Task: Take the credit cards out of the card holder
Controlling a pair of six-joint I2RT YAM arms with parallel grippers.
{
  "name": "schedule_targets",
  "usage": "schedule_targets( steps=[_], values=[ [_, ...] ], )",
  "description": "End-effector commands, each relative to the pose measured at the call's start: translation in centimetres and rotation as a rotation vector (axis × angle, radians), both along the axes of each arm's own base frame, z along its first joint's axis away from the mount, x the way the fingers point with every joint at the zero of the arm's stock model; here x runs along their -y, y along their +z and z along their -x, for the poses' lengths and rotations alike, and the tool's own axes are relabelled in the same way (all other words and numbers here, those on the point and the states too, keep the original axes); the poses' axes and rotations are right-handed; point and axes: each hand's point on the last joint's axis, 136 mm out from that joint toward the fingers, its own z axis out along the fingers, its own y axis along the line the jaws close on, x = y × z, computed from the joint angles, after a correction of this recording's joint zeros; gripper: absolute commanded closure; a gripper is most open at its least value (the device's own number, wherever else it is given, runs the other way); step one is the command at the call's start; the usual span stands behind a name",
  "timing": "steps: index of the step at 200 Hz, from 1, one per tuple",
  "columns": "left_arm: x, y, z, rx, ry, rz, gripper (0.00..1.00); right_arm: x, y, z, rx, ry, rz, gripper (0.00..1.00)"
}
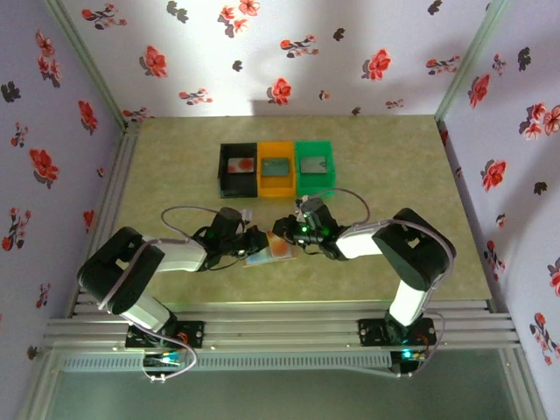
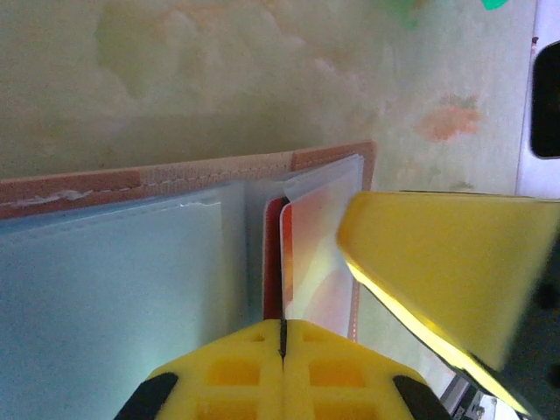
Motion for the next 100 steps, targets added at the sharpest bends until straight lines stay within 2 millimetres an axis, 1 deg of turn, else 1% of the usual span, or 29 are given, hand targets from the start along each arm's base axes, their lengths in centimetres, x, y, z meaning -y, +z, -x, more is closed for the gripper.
schedule_targets(
  steps=[1, 21, 41, 70, 100],
  values=[
    [0.6, 0.8, -0.4, 0.027, -0.022, 0.022, 1.0, 0.9, -1.7, -0.2, -0.006, -0.044, 0.035, 0.89],
    [0.5, 0.8, -0.3, 0.028, -0.024, 0.022, 1.0, 1.6, -3.3, -0.1, -0.032, -0.06, 0.075, 0.9],
    [0.4, 0.8, -0.1, 0.028, -0.026, 0.021, 1.0, 2.1, -4.2, 0.0, -0.052, -0.079, 0.075, 0.91],
    [0.2, 0.7, 0.1, 0.027, -0.034, 0.009, 1.0, 2.9, -4.5, -0.2, -0.06, -0.108, 0.084, 0.92],
    [-0.1, 0.4, 0.5, 0.022, -0.041, -0.011, 1.0, 3.4, -4.4, -0.3, -0.059, -0.118, 0.086, 0.92]
  ],
)
